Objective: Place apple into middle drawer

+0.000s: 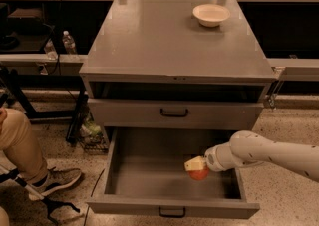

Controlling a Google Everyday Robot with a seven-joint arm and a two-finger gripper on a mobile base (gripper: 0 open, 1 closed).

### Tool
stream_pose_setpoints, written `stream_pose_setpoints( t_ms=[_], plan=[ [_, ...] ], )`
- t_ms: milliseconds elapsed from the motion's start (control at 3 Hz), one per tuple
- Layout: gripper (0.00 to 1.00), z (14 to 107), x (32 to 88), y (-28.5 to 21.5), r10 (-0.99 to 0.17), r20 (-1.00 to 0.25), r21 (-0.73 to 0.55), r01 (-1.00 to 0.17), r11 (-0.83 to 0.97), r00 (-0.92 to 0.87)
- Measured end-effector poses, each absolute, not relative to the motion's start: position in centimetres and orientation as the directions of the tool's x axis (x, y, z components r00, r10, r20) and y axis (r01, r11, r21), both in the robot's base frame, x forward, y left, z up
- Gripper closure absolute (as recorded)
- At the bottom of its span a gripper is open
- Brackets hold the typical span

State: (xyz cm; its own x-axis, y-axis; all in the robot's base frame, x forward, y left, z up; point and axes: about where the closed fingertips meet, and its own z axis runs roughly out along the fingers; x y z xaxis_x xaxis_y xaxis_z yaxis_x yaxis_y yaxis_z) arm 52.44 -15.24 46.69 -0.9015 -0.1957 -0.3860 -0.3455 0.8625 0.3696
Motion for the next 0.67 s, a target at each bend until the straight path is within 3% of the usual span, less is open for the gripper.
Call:
stream_pose_setpoints(
  t_ms=[333,667],
  plan=[
    [0.0,46.26,52.53,-14.95,-0.205,-0.381,0.37,-0.352,0.86,-0.902],
    [0.0,46.2,52.55,-15.24,-0.202,-0.38,0.37,-0.349,0.861,-0.902]
  ],
)
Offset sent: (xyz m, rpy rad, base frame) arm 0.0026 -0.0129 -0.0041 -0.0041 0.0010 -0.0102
